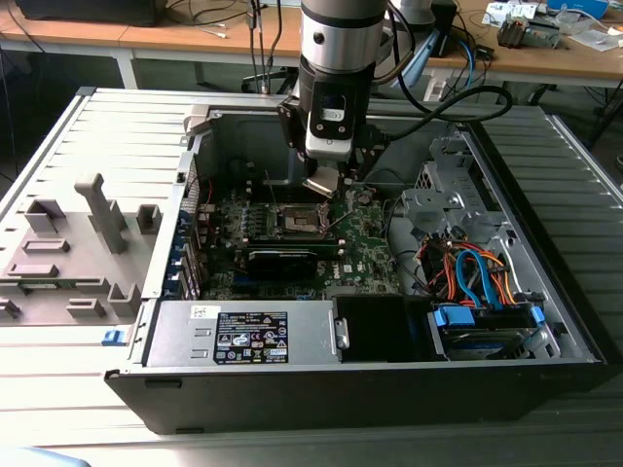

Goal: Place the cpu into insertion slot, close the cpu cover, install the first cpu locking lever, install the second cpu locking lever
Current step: 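Place the cpu into insertion slot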

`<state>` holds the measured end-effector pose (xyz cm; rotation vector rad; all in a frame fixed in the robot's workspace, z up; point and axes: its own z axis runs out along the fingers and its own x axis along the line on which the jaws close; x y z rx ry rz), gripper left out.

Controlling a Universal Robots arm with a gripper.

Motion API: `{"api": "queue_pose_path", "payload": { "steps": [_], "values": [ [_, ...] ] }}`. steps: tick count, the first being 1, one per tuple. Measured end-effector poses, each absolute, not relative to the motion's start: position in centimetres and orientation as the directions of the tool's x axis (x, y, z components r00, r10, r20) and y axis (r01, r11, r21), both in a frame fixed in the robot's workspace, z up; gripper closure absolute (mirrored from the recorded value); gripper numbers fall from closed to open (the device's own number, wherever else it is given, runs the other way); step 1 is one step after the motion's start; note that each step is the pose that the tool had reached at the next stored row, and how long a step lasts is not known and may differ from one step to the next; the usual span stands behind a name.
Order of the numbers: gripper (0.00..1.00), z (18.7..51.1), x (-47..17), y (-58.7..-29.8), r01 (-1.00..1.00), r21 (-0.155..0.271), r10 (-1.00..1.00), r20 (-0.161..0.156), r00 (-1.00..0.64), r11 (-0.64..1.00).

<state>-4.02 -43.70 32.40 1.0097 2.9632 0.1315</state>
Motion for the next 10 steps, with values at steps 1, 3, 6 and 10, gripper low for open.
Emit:
{"api": "queue_pose_path", "payload": {
  "steps": [1, 3, 6, 10],
  "values": [
    [0.45, 32.4, -4.02, -43.7, 0.61, 0.082, 0.611, 0.019, -0.791, 0.788],
    [0.45, 32.4, -4.02, -43.7, 0.612, 0.082, 0.613, 0.019, -0.79, 0.787],
    [0.45, 32.4, -4.02, -43.7, 0.614, 0.082, 0.615, 0.019, -0.789, 0.785],
    [0.45, 32.4, -4.02, -43.7, 0.617, 0.082, 0.617, 0.019, -0.786, 0.783]
  ]
}}
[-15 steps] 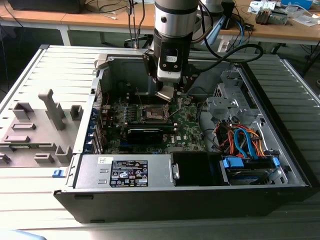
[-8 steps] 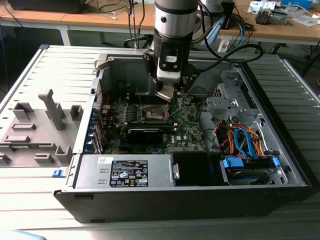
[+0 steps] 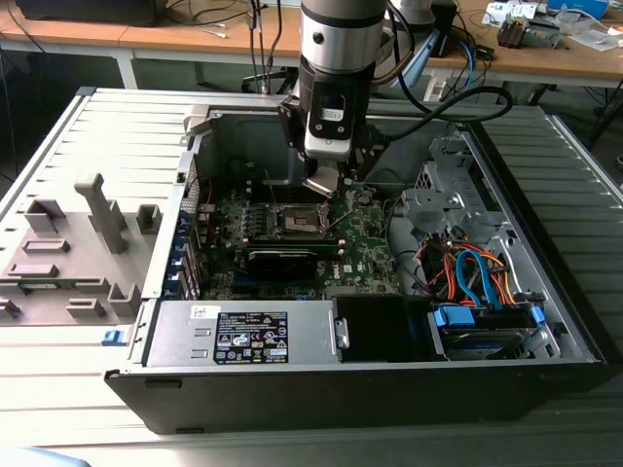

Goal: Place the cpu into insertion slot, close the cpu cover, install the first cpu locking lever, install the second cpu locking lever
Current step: 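Place the cpu into insertion slot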

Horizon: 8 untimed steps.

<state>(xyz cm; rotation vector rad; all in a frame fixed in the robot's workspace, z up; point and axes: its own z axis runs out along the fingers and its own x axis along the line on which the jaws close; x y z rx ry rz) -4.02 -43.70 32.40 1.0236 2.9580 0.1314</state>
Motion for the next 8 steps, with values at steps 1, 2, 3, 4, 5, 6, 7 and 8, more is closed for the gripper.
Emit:
{"api": "queue_pose_path", "payload": {
  "steps": [1, 2, 3, 4, 5, 6, 7, 8],
  "values": [
    [0.45, 32.39, -4.02, -43.7, 0.618, 0.082, 0.618, 0.019, -0.786, 0.782],
    [0.45, 32.4, -4.02, -43.7, 0.619, 0.082, 0.62, 0.019, -0.785, 0.781],
    [0.45, 32.39, -4.02, -43.7, 0.62, 0.082, 0.62, 0.019, -0.784, 0.781],
    [0.45, 32.39, -4.02, -43.7, 0.62, 0.082, 0.621, 0.019, -0.784, 0.78],
    [0.45, 32.39, -4.02, -43.7, 0.621, 0.082, 0.622, 0.019, -0.783, 0.779],
    [0.45, 32.39, -4.02, -43.7, 0.622, 0.082, 0.623, 0.019, -0.782, 0.779],
    [0.45, 32.39, -4.02, -43.7, 0.622, 0.082, 0.623, 0.019, -0.782, 0.778],
    [0.45, 32.39, -4.02, -43.7, 0.623, 0.082, 0.624, 0.019, -0.781, 0.778]
  ]
}}
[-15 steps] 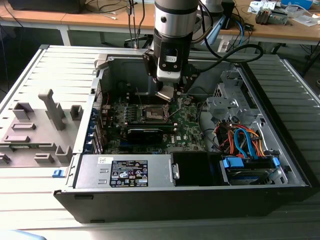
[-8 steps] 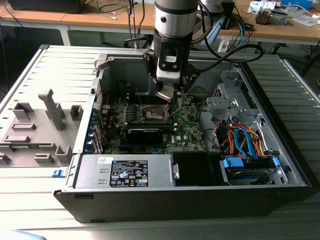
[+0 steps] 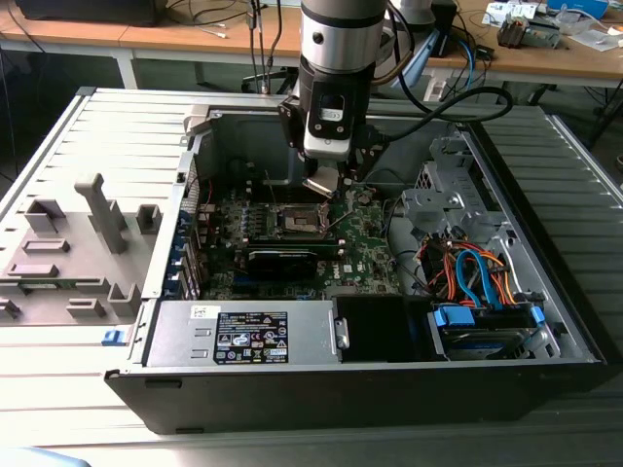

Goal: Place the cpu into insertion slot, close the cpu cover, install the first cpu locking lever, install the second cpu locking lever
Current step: 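Place the cpu into insertion slot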

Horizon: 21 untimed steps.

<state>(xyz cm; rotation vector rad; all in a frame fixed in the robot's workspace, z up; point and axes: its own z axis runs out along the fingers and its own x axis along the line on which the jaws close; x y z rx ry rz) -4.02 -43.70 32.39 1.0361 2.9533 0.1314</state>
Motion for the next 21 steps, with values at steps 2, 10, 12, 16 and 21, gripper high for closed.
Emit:
{"api": "queue_pose_path", "payload": {
  "steps": [2, 10, 12, 16, 21],
  "values": [
    [0.45, 32.39, -4.02, -43.7, 0.625, 0.082, 0.625, 0.019, -0.78, 0.777],
    [0.45, 32.39, -4.02, -43.7, 0.629, 0.082, 0.63, 0.019, -0.776, 0.773],
    [0.45, 32.39, -4.02, -43.7, 0.632, 0.082, 0.632, 0.019, -0.774, 0.771],
    [0.45, 32.39, -4.02, -43.7, 0.635, 0.082, 0.635, 0.019, -0.772, 0.768],
    [0.45, 32.39, -4.02, -43.7, 0.638, 0.082, 0.639, 0.019, -0.769, 0.766]
  ]
}}
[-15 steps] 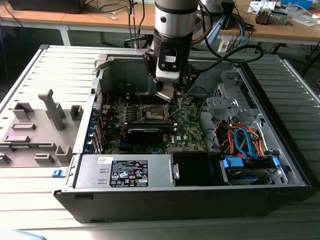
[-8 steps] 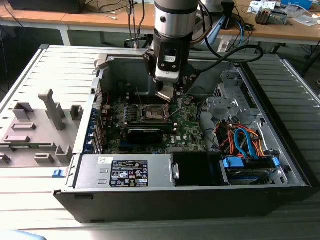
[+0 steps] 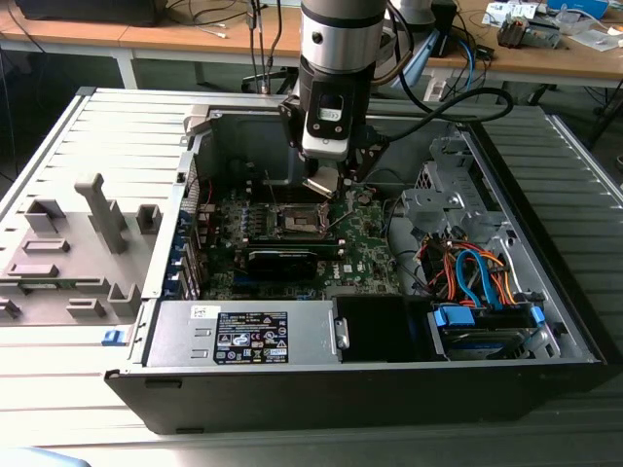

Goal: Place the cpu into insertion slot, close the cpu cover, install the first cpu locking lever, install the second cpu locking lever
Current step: 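Place the cpu into insertion slot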

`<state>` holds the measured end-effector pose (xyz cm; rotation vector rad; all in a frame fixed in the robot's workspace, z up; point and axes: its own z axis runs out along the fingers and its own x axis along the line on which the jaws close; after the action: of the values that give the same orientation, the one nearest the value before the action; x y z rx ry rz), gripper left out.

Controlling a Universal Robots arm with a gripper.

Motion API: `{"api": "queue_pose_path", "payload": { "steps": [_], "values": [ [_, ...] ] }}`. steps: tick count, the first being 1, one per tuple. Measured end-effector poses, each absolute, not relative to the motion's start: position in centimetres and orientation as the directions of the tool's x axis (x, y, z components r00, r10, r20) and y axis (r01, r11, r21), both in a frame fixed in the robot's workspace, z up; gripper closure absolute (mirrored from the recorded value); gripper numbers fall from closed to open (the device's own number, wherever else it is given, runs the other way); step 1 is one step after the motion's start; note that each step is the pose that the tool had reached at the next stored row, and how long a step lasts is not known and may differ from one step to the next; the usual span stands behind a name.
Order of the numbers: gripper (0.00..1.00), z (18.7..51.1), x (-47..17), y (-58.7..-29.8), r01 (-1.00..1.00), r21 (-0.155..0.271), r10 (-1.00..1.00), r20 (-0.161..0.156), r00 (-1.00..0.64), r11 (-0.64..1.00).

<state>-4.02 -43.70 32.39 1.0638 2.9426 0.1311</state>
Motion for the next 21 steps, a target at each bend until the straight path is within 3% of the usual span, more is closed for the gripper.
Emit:
{"api": "queue_pose_path", "payload": {
  "steps": [21],
  "values": [
    [0.45, 32.38, -4.02, -43.7, 0.653, 0.082, 0.654, 0.019, -0.756, 0.752]
  ]
}}
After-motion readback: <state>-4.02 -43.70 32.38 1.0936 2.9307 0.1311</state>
